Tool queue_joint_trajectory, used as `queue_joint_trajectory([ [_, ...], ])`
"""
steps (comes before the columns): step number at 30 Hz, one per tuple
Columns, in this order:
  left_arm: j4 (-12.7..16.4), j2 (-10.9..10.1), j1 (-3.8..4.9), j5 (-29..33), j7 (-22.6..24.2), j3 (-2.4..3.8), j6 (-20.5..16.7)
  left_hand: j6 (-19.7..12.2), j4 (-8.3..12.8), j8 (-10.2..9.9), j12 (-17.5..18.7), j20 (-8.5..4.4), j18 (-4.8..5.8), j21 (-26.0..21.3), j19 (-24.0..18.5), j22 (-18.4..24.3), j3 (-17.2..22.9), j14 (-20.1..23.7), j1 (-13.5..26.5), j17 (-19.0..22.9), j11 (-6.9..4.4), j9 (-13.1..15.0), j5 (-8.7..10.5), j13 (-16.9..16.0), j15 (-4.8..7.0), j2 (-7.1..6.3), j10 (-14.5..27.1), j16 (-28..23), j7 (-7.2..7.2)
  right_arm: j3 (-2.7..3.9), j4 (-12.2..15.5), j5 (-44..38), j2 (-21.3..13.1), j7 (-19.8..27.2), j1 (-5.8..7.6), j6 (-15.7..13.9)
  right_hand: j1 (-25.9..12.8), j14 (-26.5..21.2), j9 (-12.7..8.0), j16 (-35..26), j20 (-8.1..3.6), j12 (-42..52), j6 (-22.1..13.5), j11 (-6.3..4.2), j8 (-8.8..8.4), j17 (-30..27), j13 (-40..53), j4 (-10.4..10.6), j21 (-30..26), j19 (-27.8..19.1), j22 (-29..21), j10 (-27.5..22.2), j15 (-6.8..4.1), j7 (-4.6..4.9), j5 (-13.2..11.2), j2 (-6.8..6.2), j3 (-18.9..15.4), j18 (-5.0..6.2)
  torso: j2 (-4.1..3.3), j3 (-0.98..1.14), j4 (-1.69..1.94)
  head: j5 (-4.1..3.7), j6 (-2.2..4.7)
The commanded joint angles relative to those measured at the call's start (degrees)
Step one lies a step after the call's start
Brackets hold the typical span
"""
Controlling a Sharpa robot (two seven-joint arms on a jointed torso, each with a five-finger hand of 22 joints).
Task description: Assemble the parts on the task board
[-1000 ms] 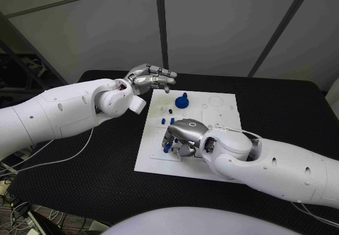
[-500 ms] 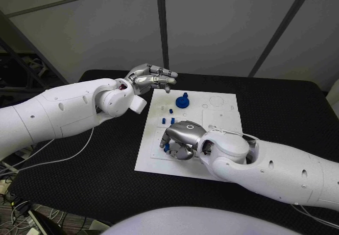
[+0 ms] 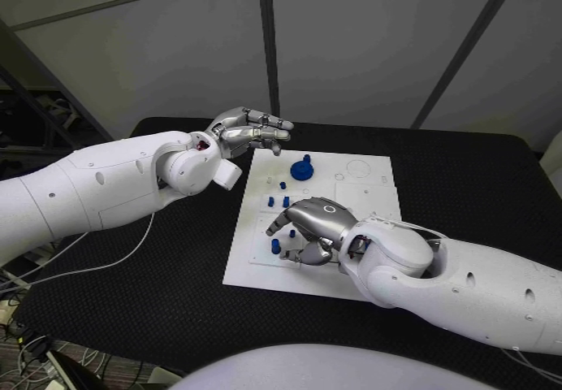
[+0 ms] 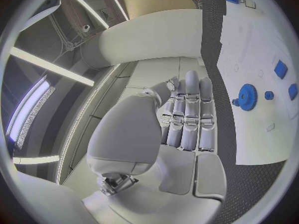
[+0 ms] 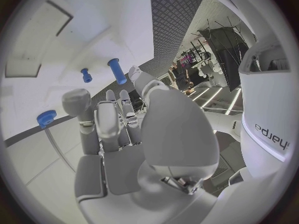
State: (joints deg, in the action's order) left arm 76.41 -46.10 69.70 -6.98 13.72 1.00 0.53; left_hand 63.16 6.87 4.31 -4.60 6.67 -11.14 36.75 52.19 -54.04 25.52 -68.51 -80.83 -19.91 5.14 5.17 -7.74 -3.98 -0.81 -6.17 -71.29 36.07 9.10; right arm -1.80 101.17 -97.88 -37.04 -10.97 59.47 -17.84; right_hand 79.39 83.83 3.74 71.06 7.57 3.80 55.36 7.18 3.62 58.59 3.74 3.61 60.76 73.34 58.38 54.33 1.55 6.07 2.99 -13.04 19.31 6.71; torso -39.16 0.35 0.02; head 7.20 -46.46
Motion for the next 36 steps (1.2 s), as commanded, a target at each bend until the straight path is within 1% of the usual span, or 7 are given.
queue_joint_trajectory([
  [1,0.1,-0.5,0.08,0.2,-0.1,0.02,0.7,-0.2,0.1,-0.4,0.2,0.35,0.75,-0.4,-0.2,0.1,-0.2,-0.3,0.6,0.0,0.24,-0.1,0.26,0.0,-0.19,0.20,0.1,-0.2,0.22,0.82,2.2,4.0,-3.0,3.1,0.05,-8.2,1.0,-0.4,0.1,-0.4,0.03,0.6,-0.4,-0.11,0.17,-0.5,0.1,1.4,-1.6,-0.5,-1.6,0.0,0.07,0.21,-0.2,0.15,-2.9,0.91,-0.03,0.07,-0.22,-0.42,0.15],
  [7,0.0,-0.9,0.08,0.2,-0.2,-0.10,0.6,-0.3,0.2,-0.4,0.2,0.36,0.75,-0.4,-0.2,0.1,-0.2,-0.2,0.6,0.0,0.25,-0.1,0.28,0.0,-0.20,0.14,0.2,-0.3,0.24,3.71,4.7,15.5,-11.9,0.3,0.37,-9.8,1.1,1.0,0.6,2.5,-0.96,5.4,2.8,-2.00,1.34,3.7,1.6,3.3,1.8,2.3,1.9,9.4,-1.24,2.66,-0.2,2.32,-3.0,0.11,0.32,-0.09,-0.62,-2.53,0.96],
  [13,0.3,-1.2,0.07,0.2,0.0,-0.54,0.5,-0.3,0.2,-0.4,0.2,0.36,0.75,-0.4,-0.2,0.1,-0.2,-0.2,0.6,0.0,0.25,-0.1,0.28,0.0,-0.20,0.14,0.2,-0.3,0.24,4.57,5.8,22.3,-20.3,-5.6,0.66,-8.5,-4.6,3.3,2.2,9.1,-4.04,13.0,6.9,-6.12,2.92,13.5,6.4,7.8,10.8,7.7,11.4,24.6,-4.57,-0.56,-0.2,1.67,-5.7,-1.98,0.63,-0.15,-1.35,-6.11,1.63],
  [19,0.7,-1.4,0.03,0.2,0.2,-0.87,0.6,-0.3,0.2,-0.4,0.2,0.37,0.76,-0.5,-0.2,0.1,-0.2,-0.2,0.6,0.0,0.26,-0.1,0.30,0.0,-0.21,0.14,0.2,-0.3,0.24,4.59,7.5,19.8,-25.2,-13.4,-0.10,-7.3,-6.9,3.4,5.1,10.8,-5.21,22.7,6.6,-7.06,2.48,16.0,17.4,12.0,12.8,8.8,13.7,25.0,-5.49,-1.48,0.5,1.58,-12.0,-2.55,0.73,-0.14,-1.74,-8.72,1.83],
  [25,0.8,-1.6,0.00,0.2,0.3,-0.95,0.6,-0.3,0.2,-0.4,0.2,0.37,0.76,-0.5,-0.2,0.1,-0.2,-0.2,0.6,0.0,0.26,-0.1,0.30,0.0,-0.21,0.14,0.2,-0.3,0.24,4.53,9.2,15.2,-26.8,-19.2,-2.20,-5.7,-9.1,3.9,9.7,13.0,-5.48,45.3,6.5,-7.43,2.69,19.5,42.7,13.1,15.3,9.9,16.5,24.2,-5.58,-1.61,0.8,3.08,-17.8,-3.08,0.85,-0.06,-2.13,-9.06,1.92],
  [26,0.9,-1.7,0.00,0.2,0.3,-0.96,0.6,-0.3,0.2,-0.4,0.2,0.37,0.76,-0.5,-0.2,0.1,-0.2,-0.2,0.6,0.0,0.26,-0.1,0.30,0.0,-0.21,0.14,0.2,-0.3,0.24,4.52,9.5,14.1,-26.8,-20.3,-2.71,-5.3,-9.2,4.0,11.8,13.5,-5.38,50.5,6.3,-7.54,2.75,20.3,48.8,13.4,15.8,10.2,17.1,23.7,-5.83,-1.55,0.8,3.63,-18.9,-3.24,0.86,-0.08,-2.16,-9.12,1.92],
  [36,1.0,-1.8,-0.02,0.2,0.4,-1.00,0.7,-0.3,0.1,-0.4,0.2,0.39,0.76,-0.5,-0.2,0.1,-0.3,-0.2,0.7,0.0,0.27,-0.1,0.31,0.0,-0.23,0.18,0.2,-0.3,0.24,4.50,10.6,9.4,-25.2,-25.0,-5.41,-3.3,-9.8,4.3,16.4,14.5,-5.46,59.7,6.3,-7.54,3.09,22.3,59.6,13.2,17.3,10.8,18.8,25.0,-5.80,-1.96,1.0,3.73,-20.2,-3.57,0.79,-0.13,-2.00,-8.86,1.69],
])
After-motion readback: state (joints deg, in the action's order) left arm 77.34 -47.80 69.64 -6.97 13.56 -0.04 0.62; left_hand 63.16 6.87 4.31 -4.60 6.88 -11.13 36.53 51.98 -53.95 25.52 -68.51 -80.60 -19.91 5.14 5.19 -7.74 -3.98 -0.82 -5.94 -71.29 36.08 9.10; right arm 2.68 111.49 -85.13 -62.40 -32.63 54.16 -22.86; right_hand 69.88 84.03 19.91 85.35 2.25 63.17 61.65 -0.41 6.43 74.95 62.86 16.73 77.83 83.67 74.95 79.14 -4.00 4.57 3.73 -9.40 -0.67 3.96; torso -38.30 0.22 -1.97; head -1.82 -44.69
